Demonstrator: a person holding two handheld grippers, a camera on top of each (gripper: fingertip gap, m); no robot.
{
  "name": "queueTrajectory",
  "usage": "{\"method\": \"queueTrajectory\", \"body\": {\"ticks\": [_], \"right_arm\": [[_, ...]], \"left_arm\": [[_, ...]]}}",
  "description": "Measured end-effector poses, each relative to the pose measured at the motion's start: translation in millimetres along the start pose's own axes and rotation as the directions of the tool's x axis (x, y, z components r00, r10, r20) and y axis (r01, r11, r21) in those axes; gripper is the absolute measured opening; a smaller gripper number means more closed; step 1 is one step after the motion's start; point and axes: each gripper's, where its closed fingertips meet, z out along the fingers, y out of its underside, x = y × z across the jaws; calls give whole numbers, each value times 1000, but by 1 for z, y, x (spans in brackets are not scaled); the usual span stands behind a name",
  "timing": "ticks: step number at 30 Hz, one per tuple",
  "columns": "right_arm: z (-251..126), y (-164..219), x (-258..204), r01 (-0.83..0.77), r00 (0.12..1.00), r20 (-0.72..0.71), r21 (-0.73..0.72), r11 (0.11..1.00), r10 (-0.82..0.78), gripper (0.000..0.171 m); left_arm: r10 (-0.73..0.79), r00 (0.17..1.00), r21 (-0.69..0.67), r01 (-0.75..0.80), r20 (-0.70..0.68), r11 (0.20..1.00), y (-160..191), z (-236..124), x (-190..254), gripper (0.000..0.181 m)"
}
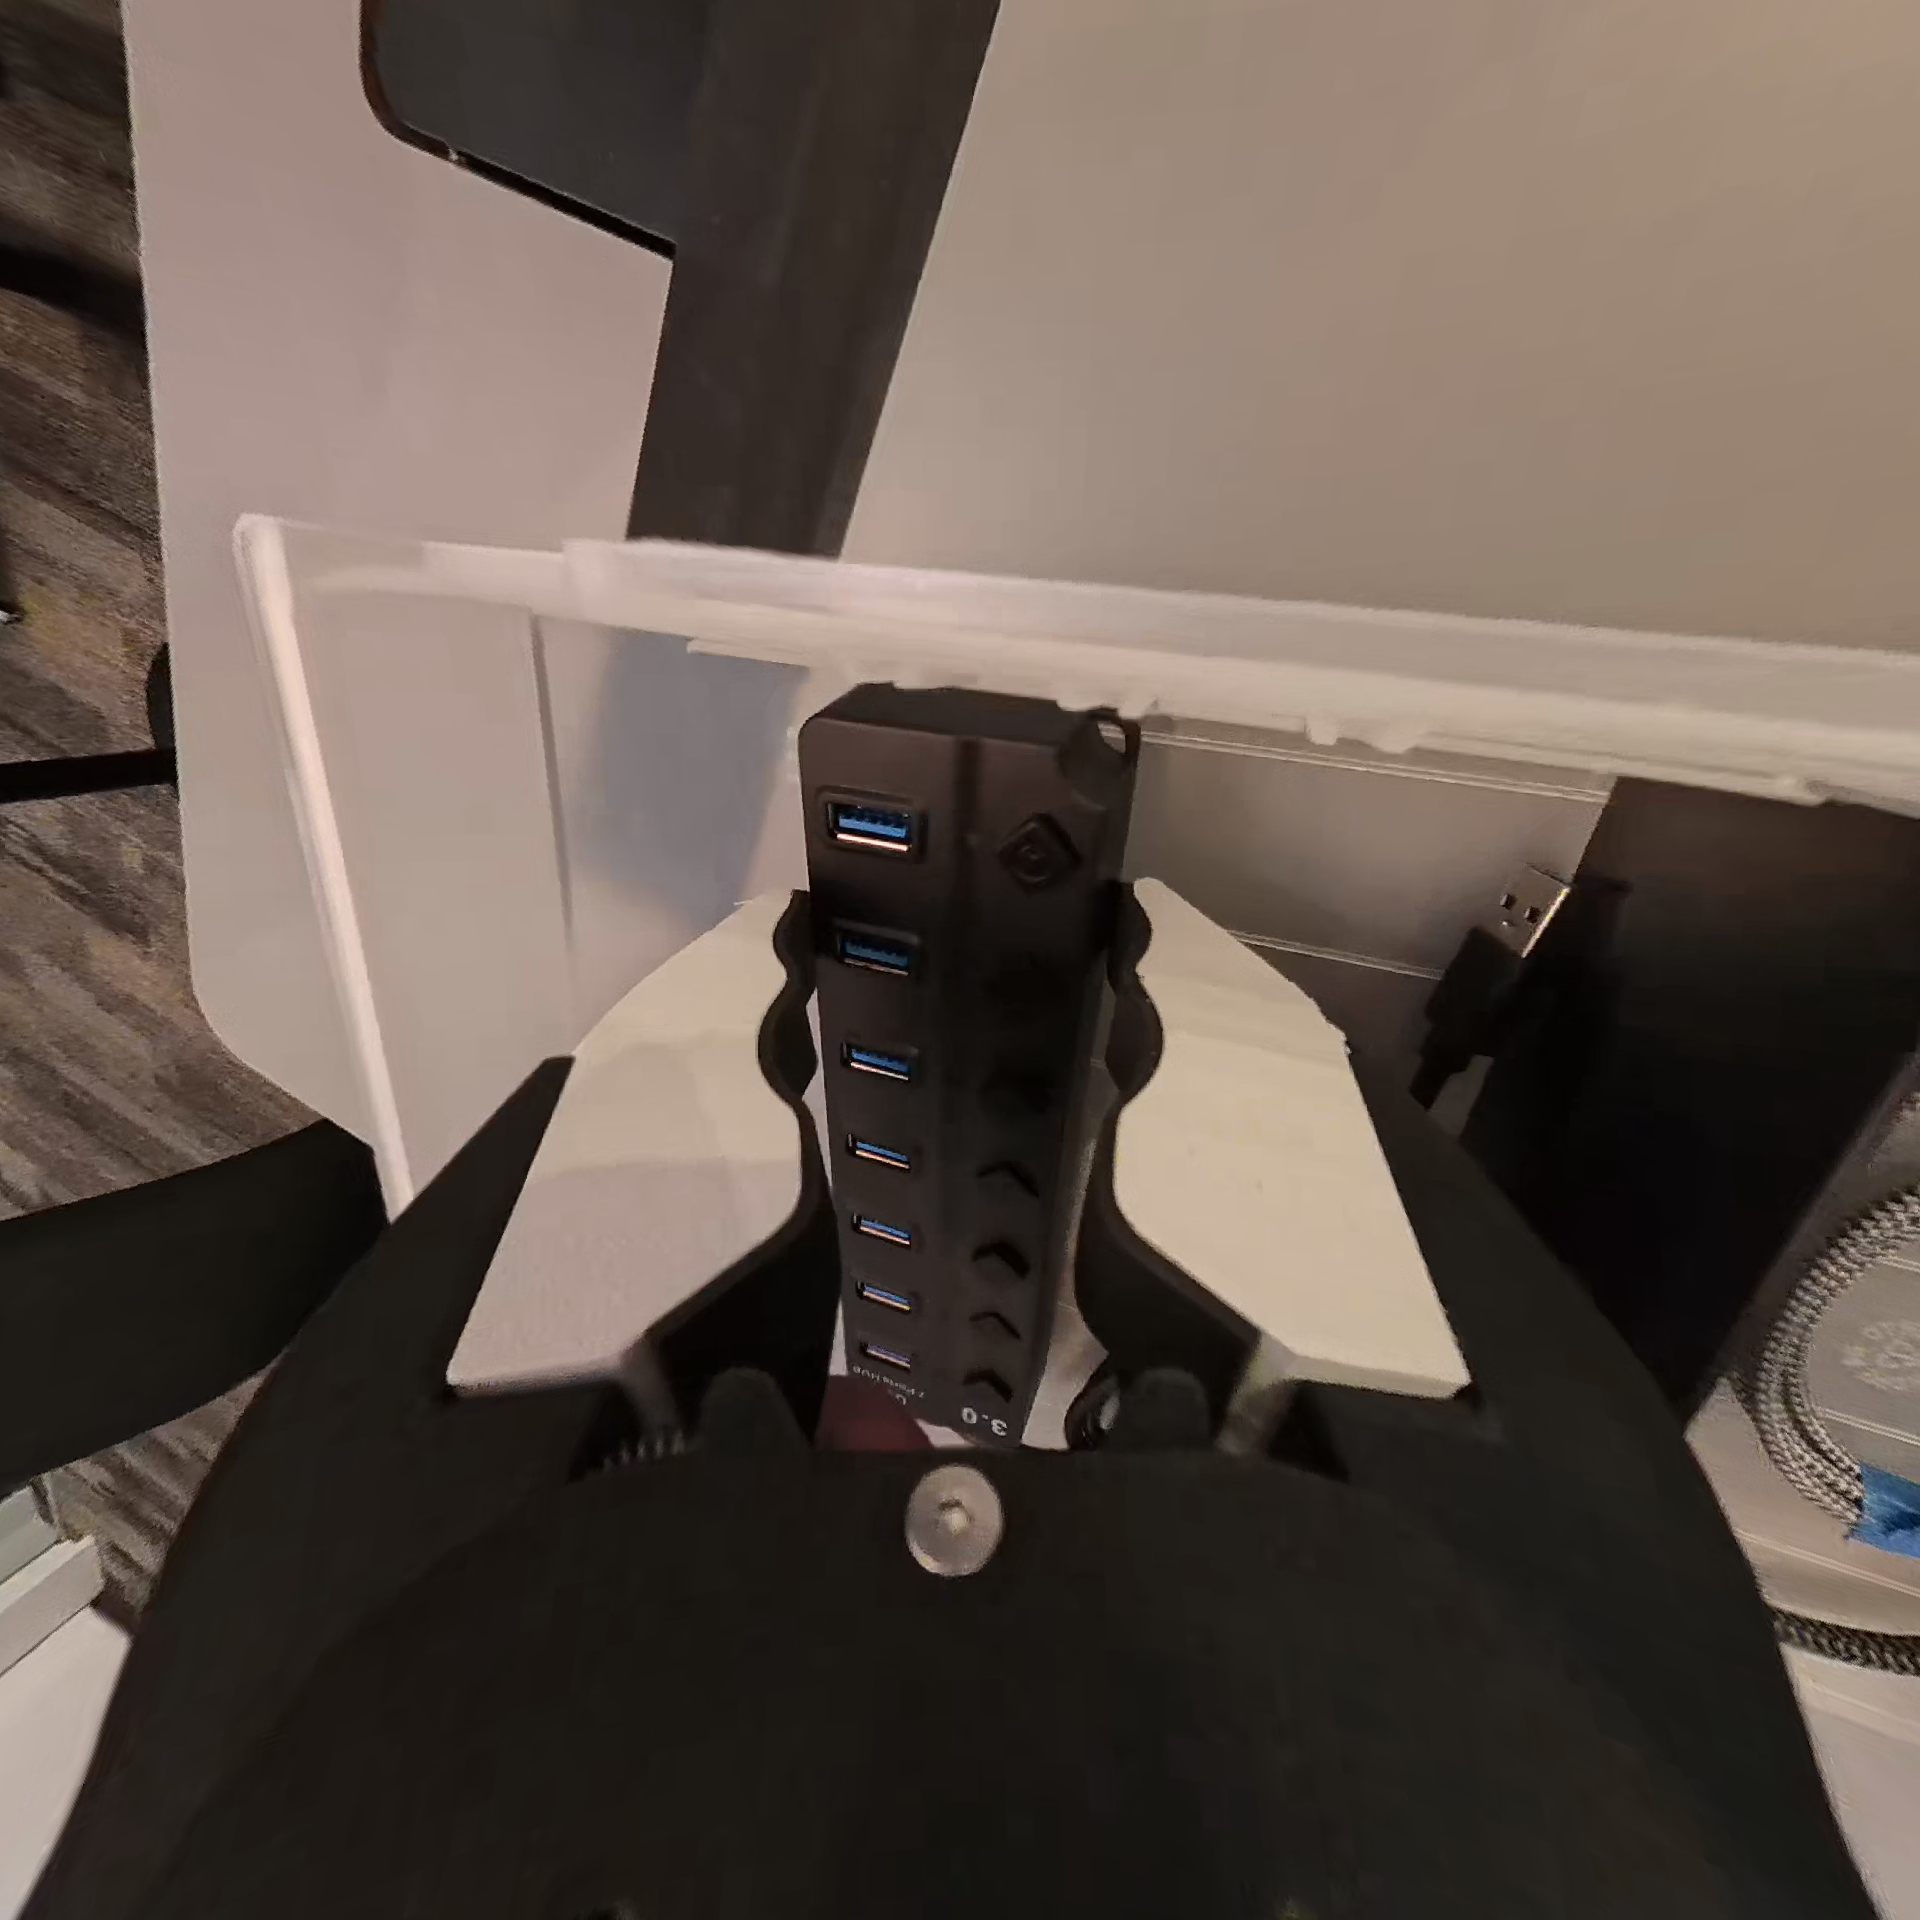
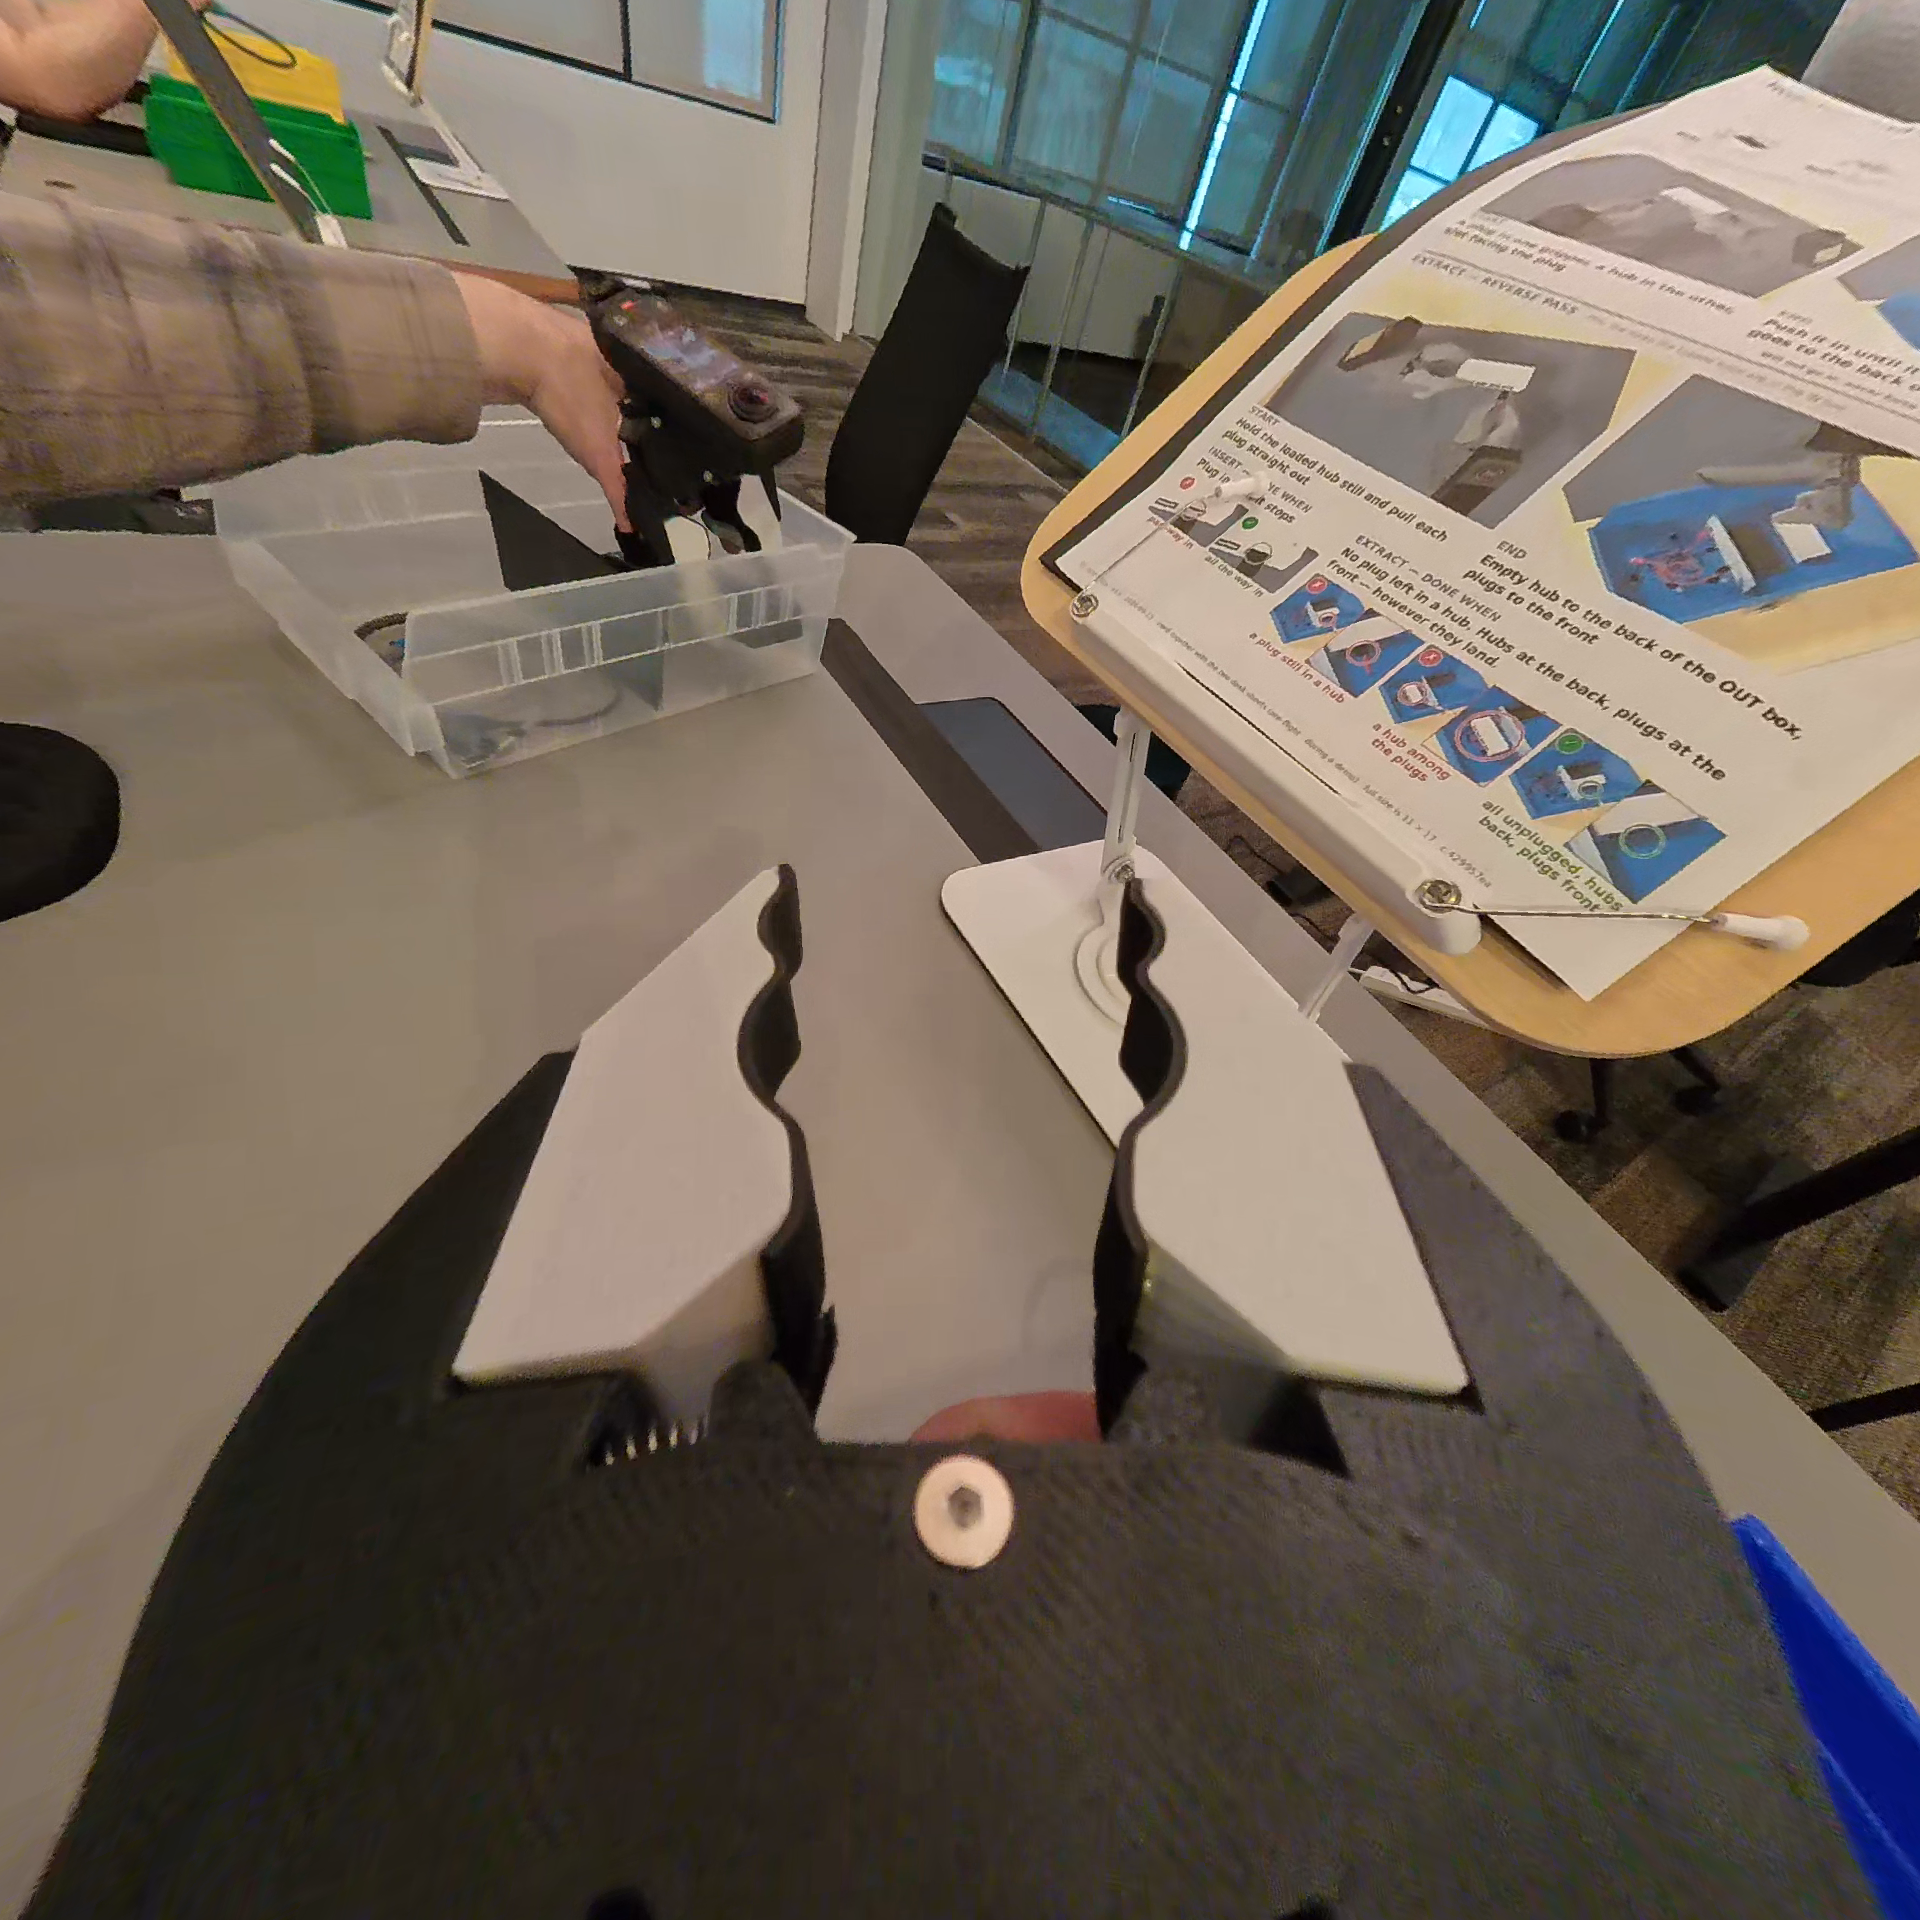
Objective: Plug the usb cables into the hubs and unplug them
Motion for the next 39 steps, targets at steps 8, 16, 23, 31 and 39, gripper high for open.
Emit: {"method": "queueTrajectory", "body": {"ticks": [8, 16, 23, 31, 39], "right_arm": [[-4, -3, 2, 6, 1000, -8, 4, 1000, -6, 58], [-11, -10, 4, 6, 1000, -17, 24, 1000, -6, 57], [-14, -13, 5, 4, 1000, -22, 31, 1000, -3, 57], [-22, -21, 7, 16, 999, -37, 48, 999, -14, 58], [-36, -35, 9, 40, 998, -55, 73, 996, -36, 58]], "left_arm": [[-42, 994, 194, 22, 103, 981, -12, -57, -13, 54], [-176, 953, 432, 54, 247, 900, -16, -155, -35, 54], [-244, 892, 544, -2, 380, 839, -32, -237, -48, 54], [-259, 807, 582, -125, 531, 803, -70, -319, -48, 54], [-212, 770, 599, -259, 601, 758, -149, -399, -1, 54]]}}
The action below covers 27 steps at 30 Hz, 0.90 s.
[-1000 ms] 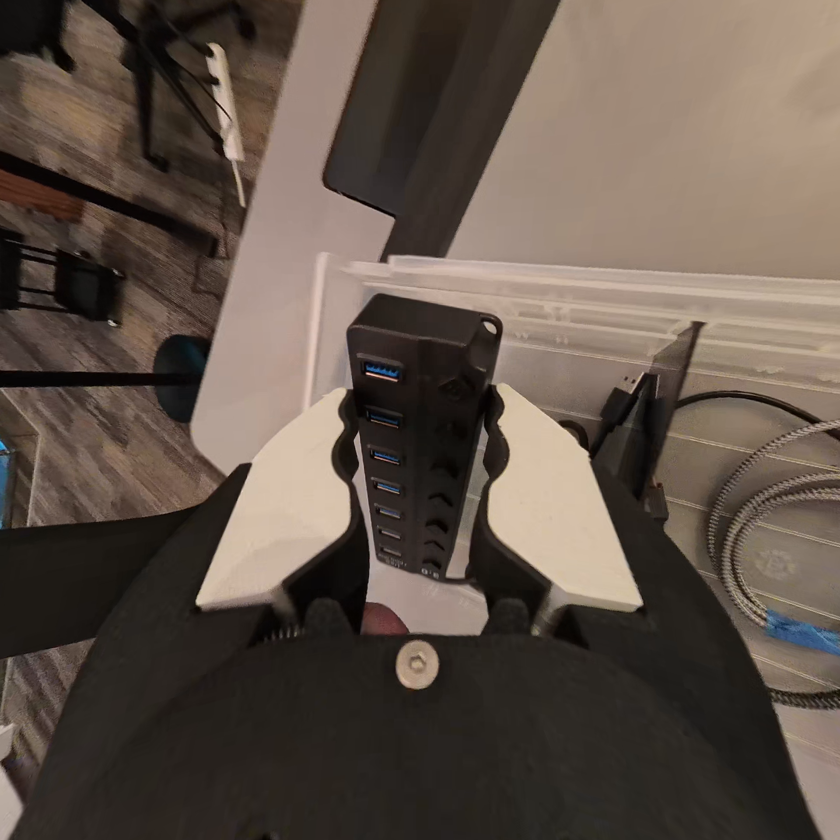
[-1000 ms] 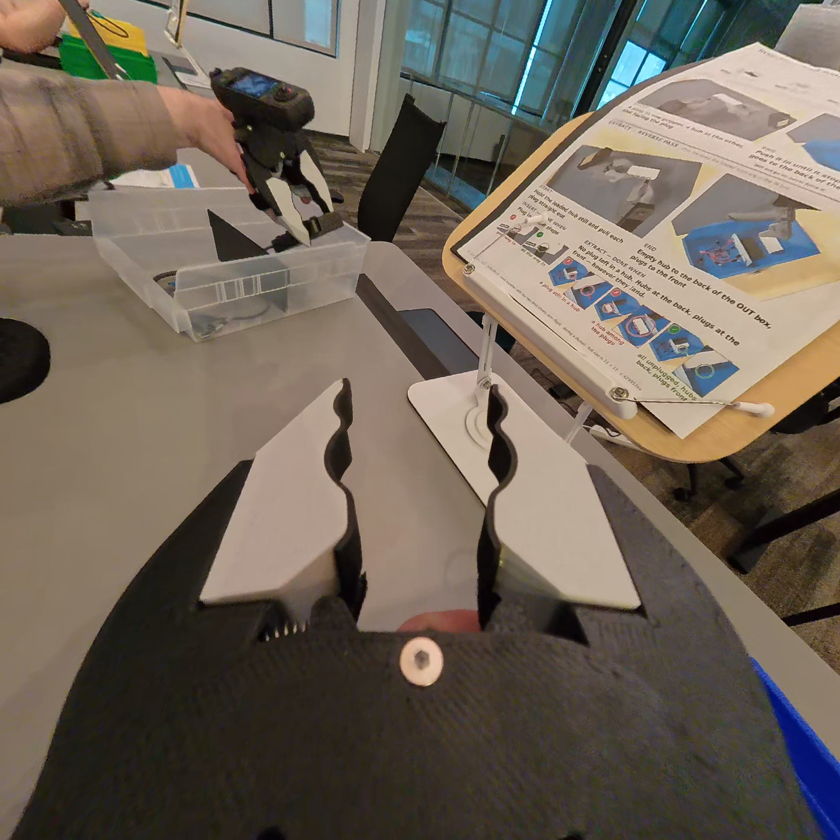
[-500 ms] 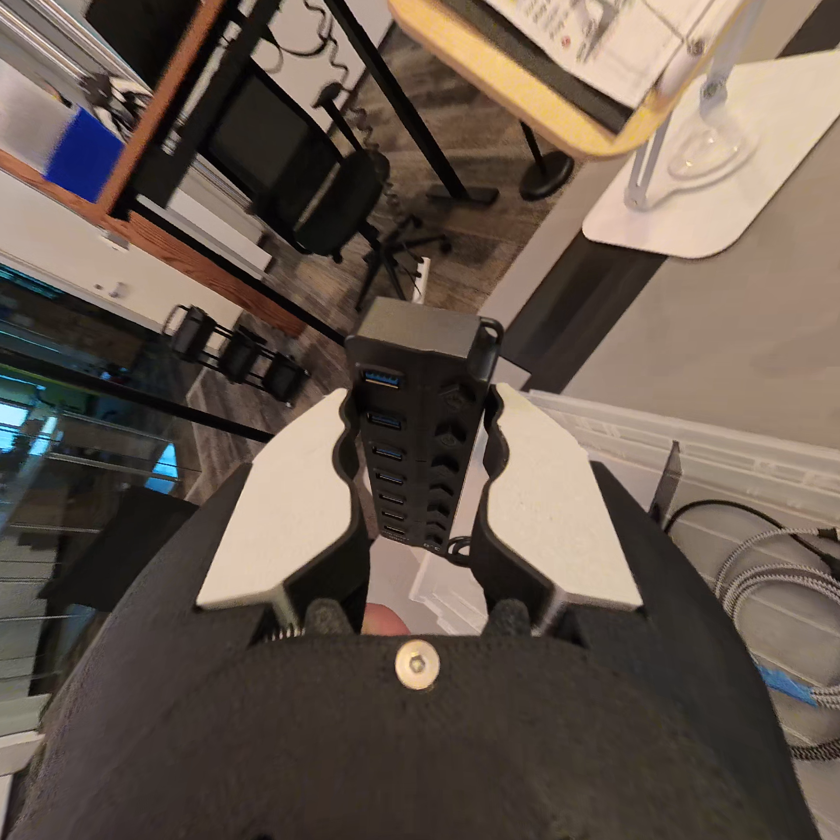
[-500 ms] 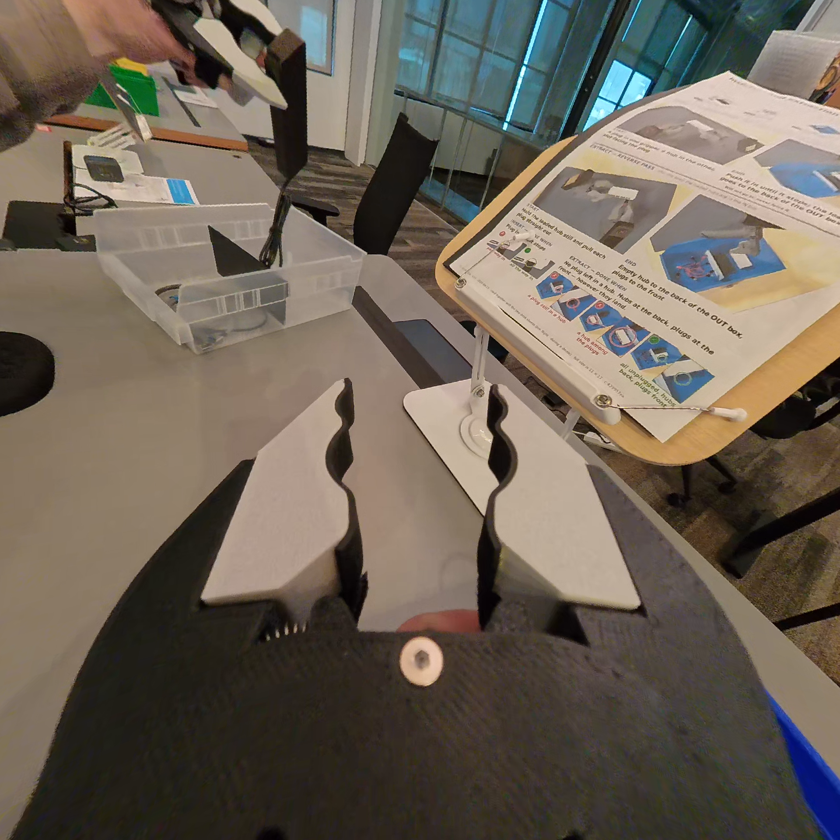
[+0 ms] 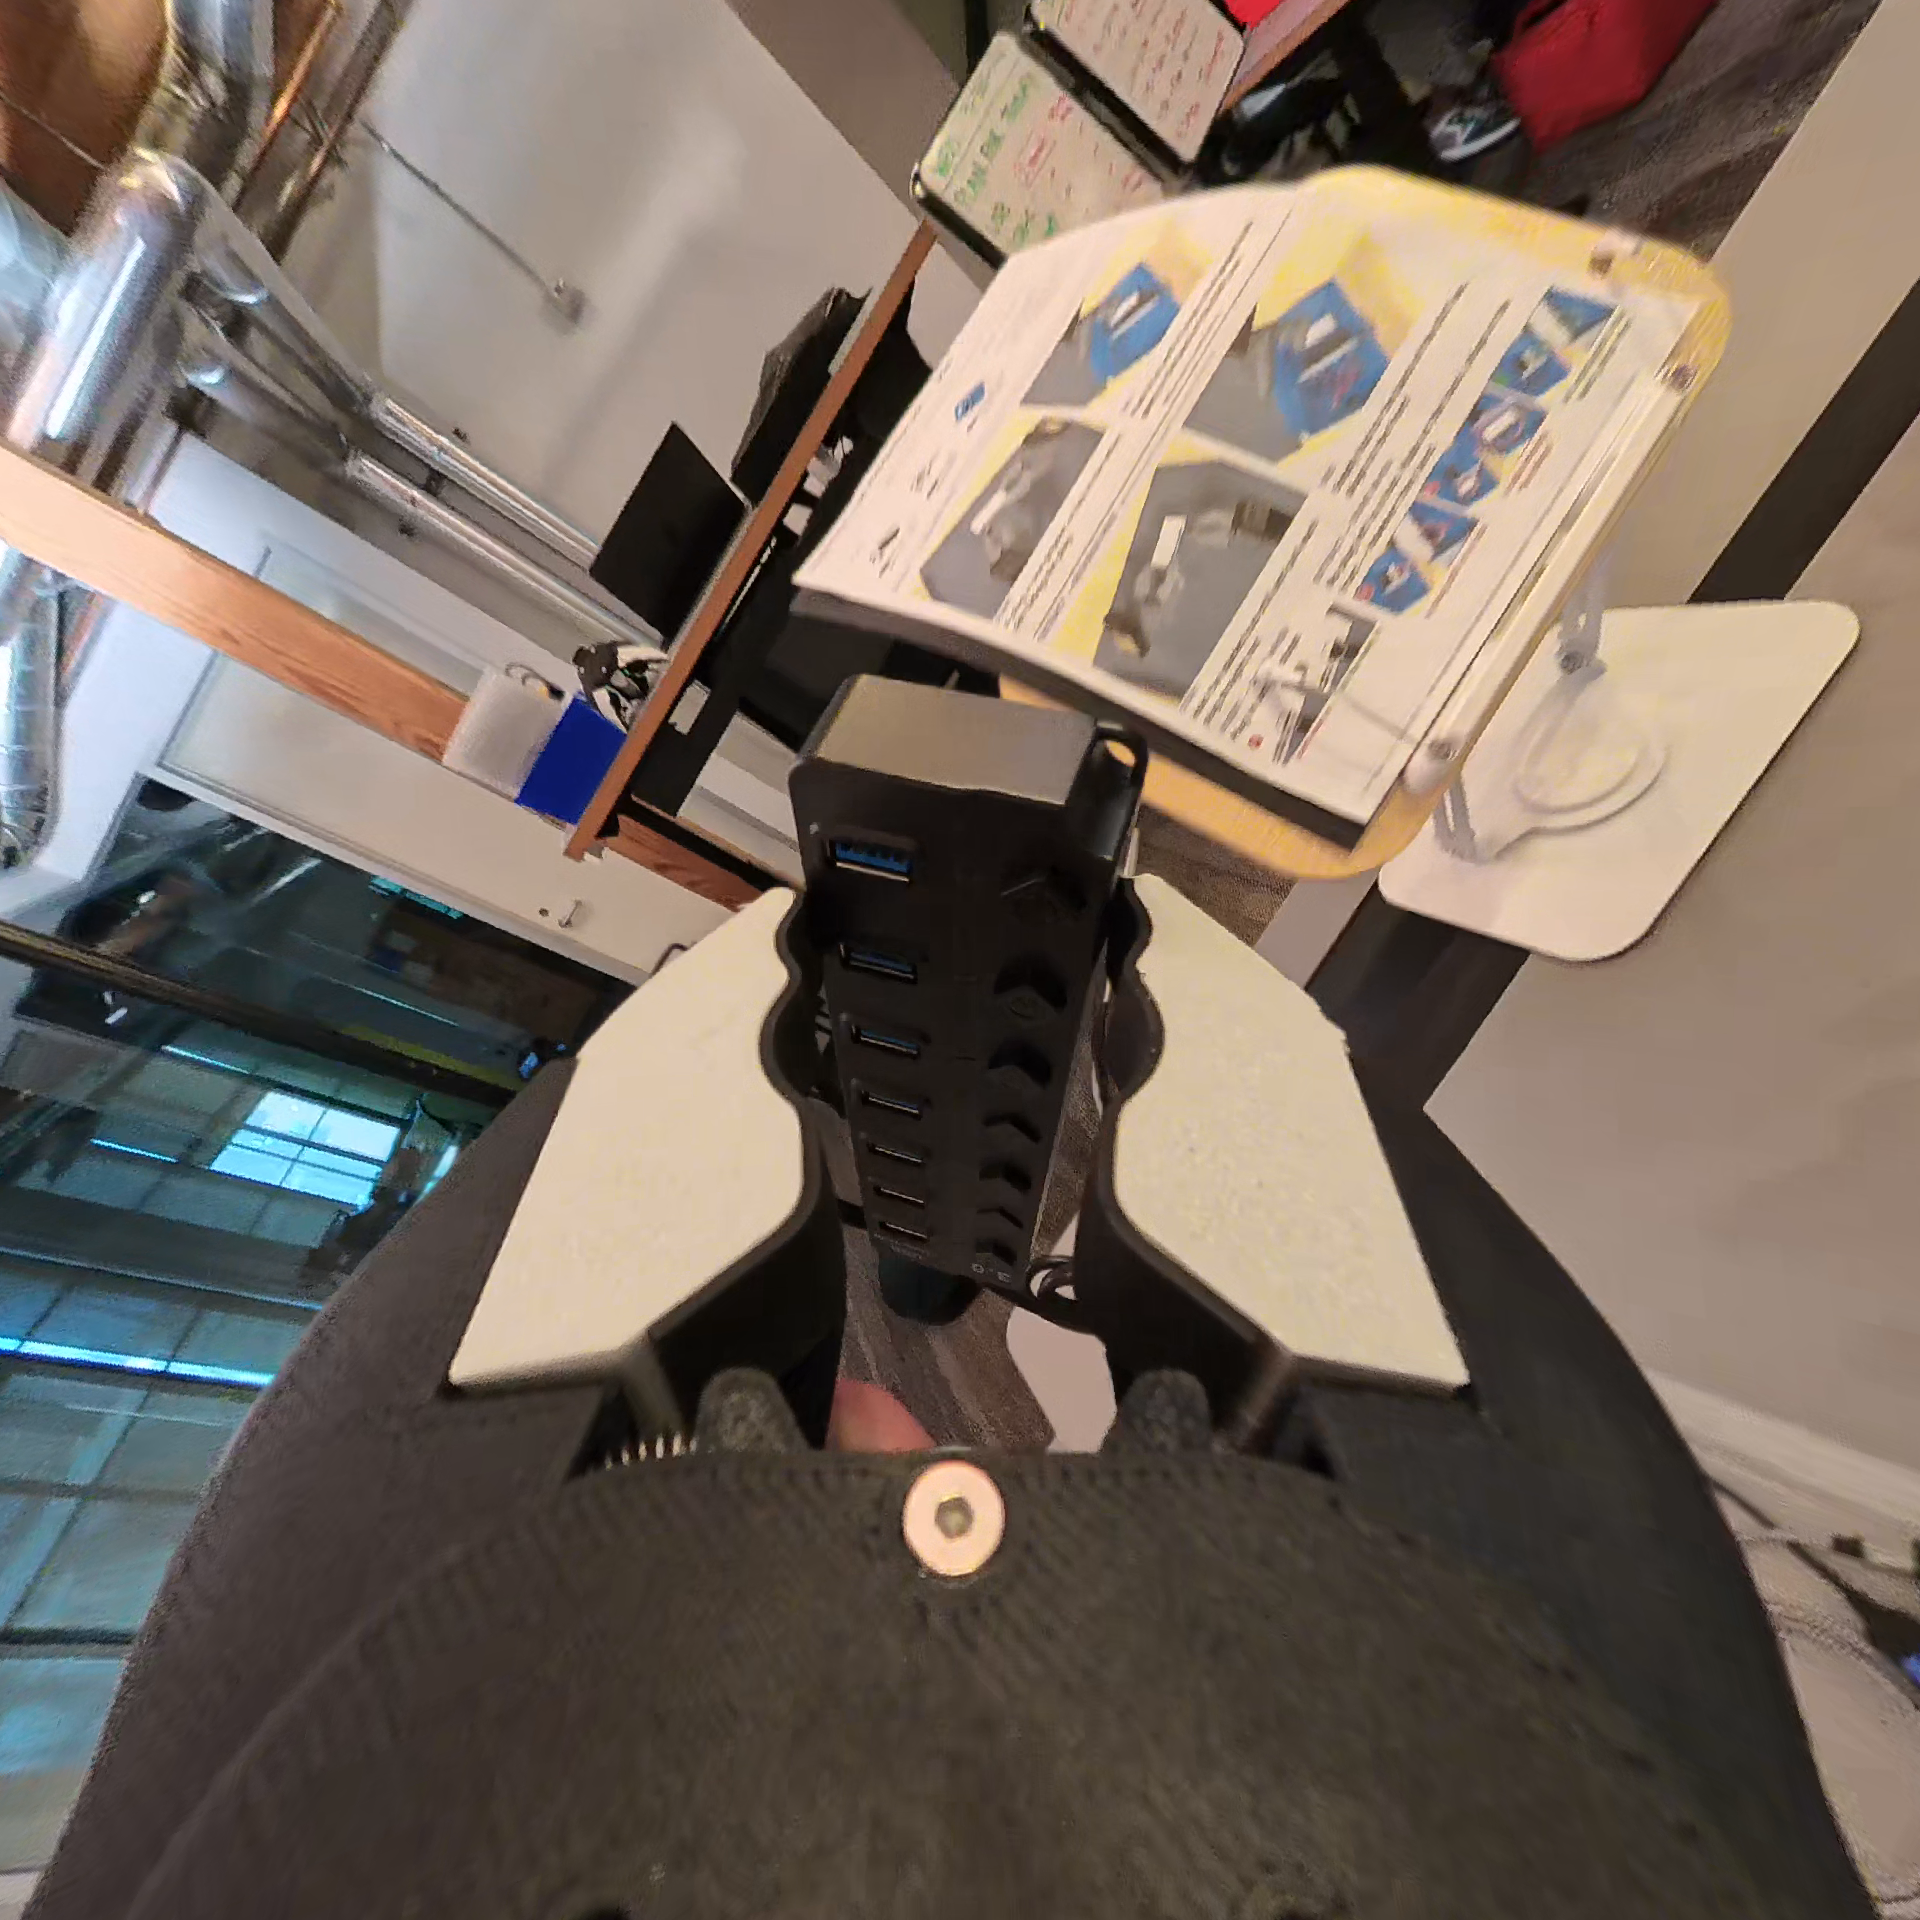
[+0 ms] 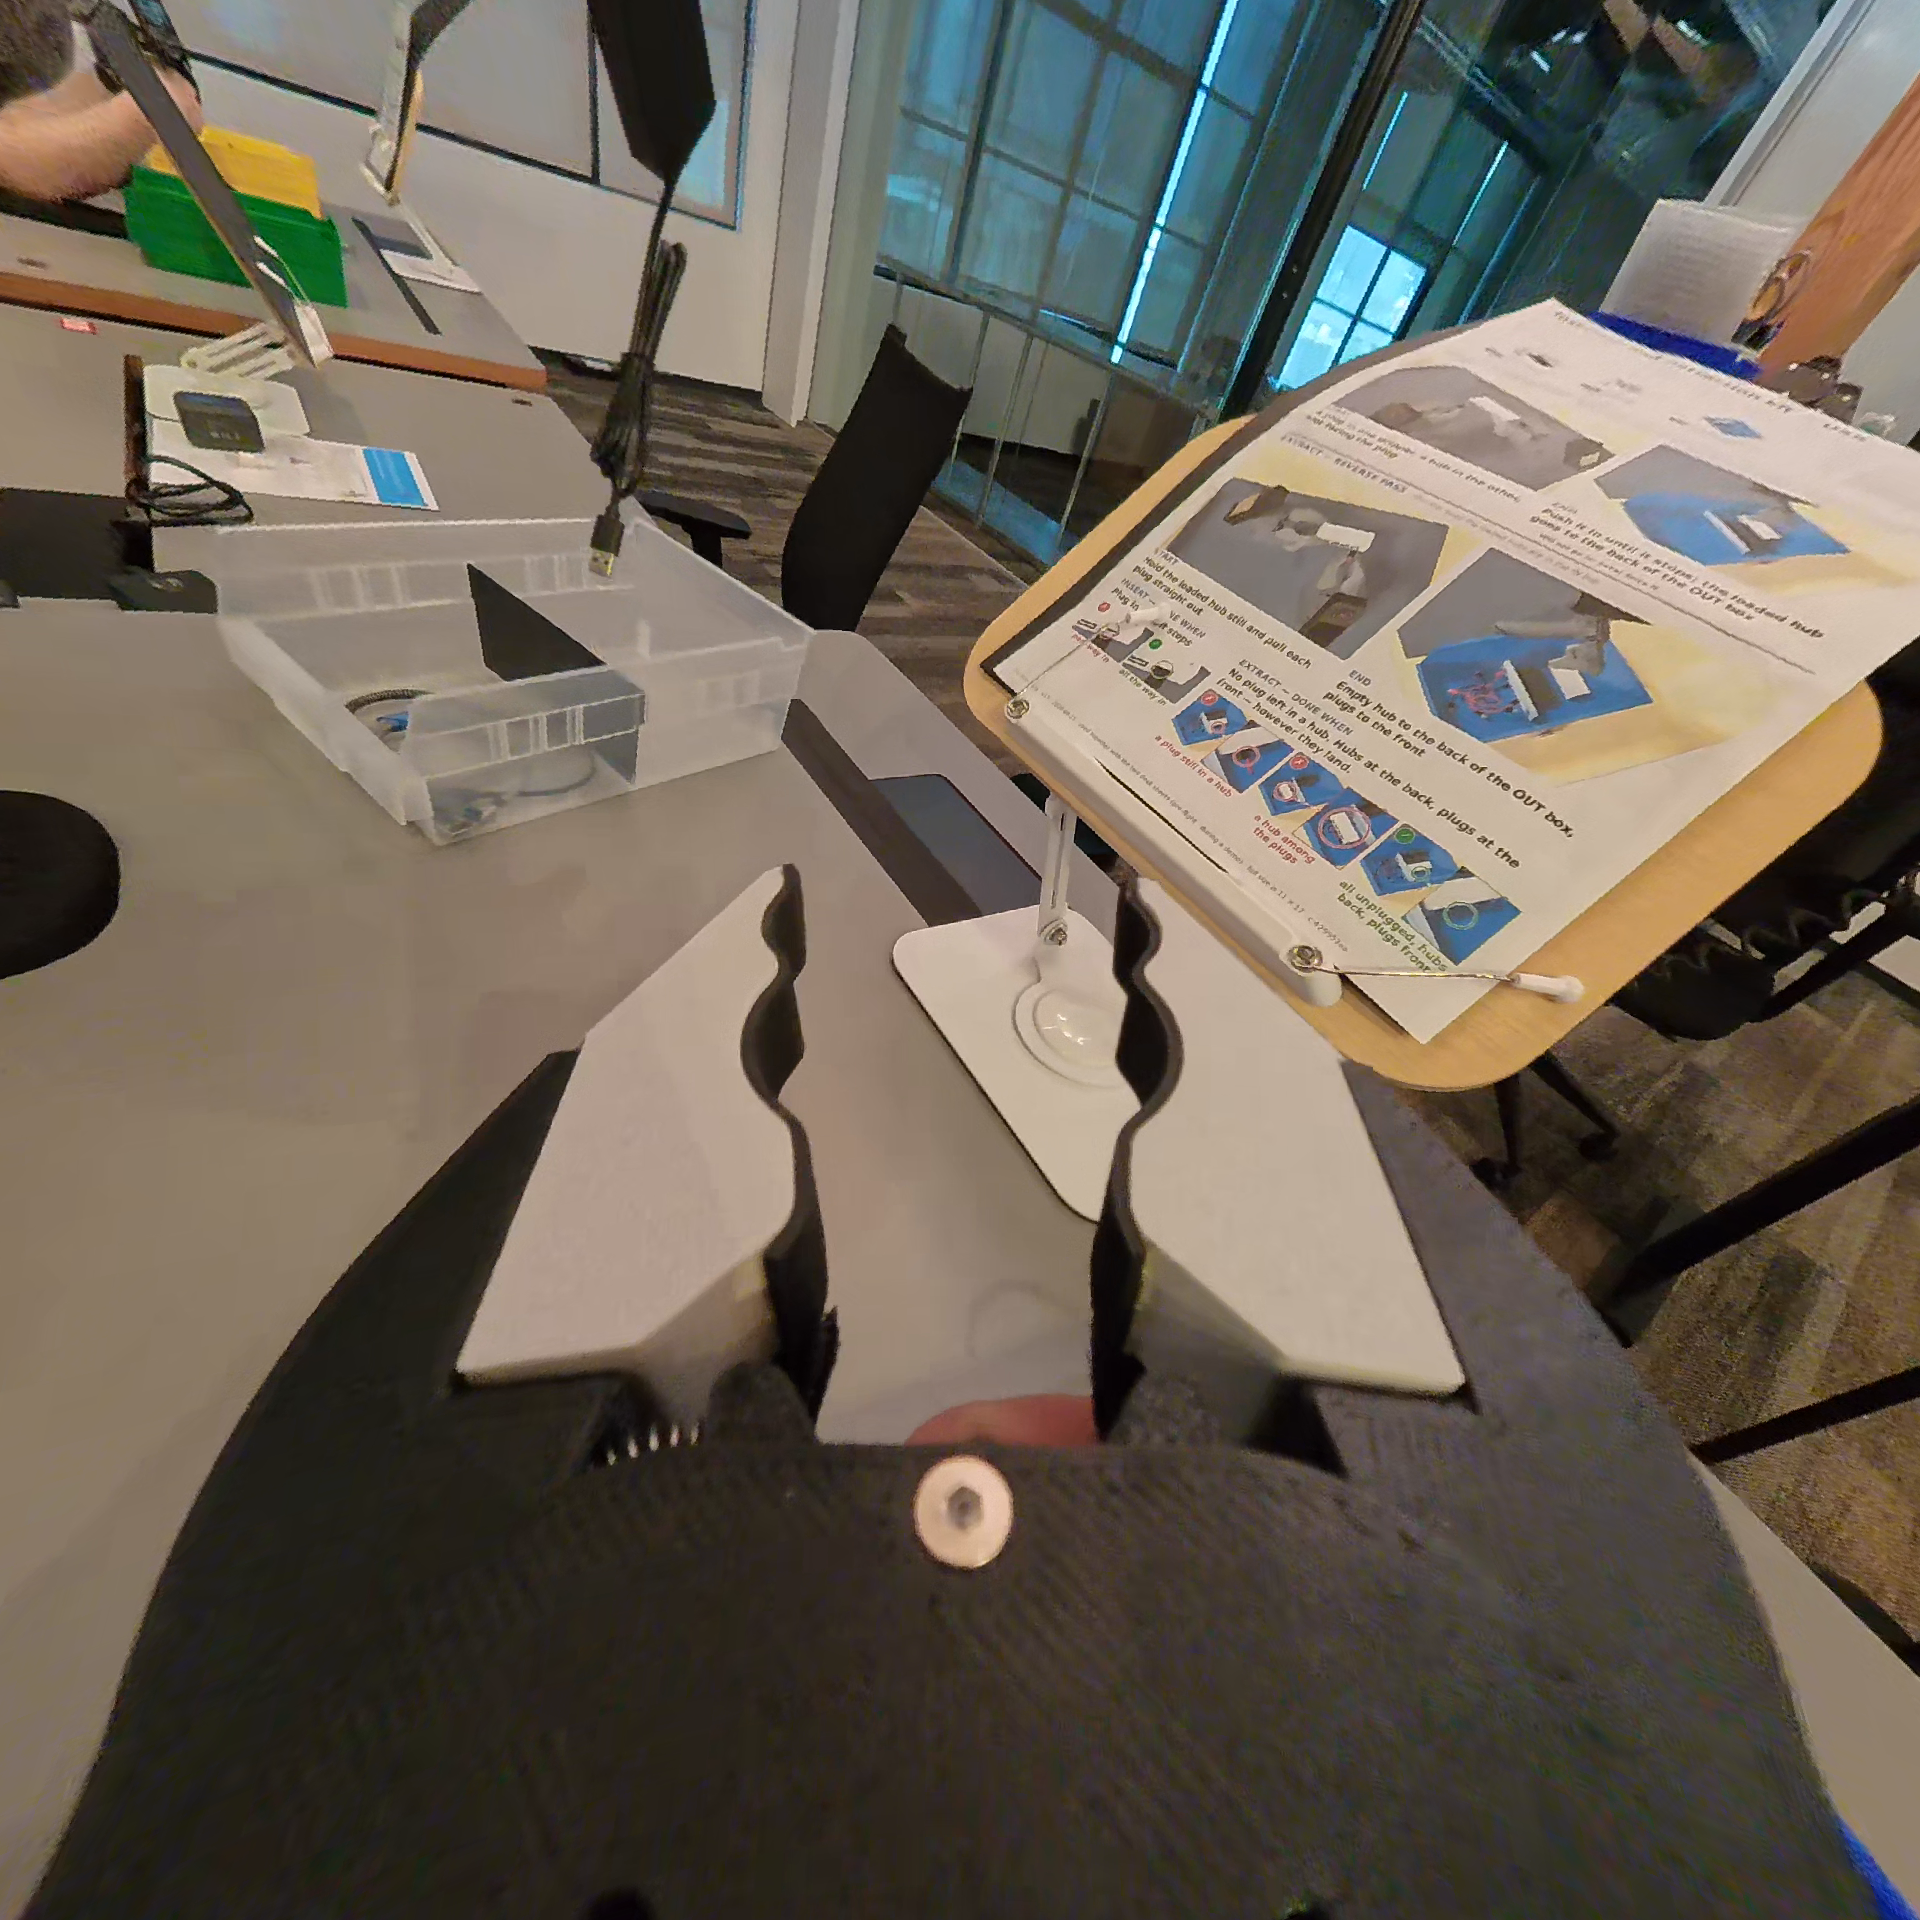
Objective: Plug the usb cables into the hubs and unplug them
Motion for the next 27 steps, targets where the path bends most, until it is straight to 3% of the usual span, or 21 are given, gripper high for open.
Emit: {"method": "queueTrajectory", "body": {"ticks": [4, 8, 13, 17, 20, 22, 27], "right_arm": [[-6, -7, -1, 20, 1000, 1, 11, 1000, -20, 58], [-11, -10, 2, 22, 1000, -6, 16, 1000, -22, 58], [-21, -14, 10, 21, 999, -29, 25, 999, -20, 57], [-32, -20, 17, 14, 999, -50, 49, 999, -11, 56], [-39, -22, 22, 9, 998, -63, 61, 998, -5, 55], [-43, -23, 26, 4, 998, -69, 69, 998, 1, 56], [-50, -21, 38, -19, 996, -87, 82, 996, 26, 56]], "left_arm": [[-6, 1000, 23, 6, -21, 1000, -51, 1, 34, 54], [23, 989, 18, -21, -146, 1000, -80, 15, 98, 54], [-42, 907, -25, 34, -419, 999, -88, 43, 198, 54], [-73, 824, -114, 10, -561, 993, -73, 82, 275, 54], [-39, 748, -150, -81, -662, 985, -63, 106, 334, 54], [61, 692, -137, -227, -719, 964, -55, 113, 373, 54], [314, 462, 37, -516, -830, 856, -39, 116, 466, 54]]}}
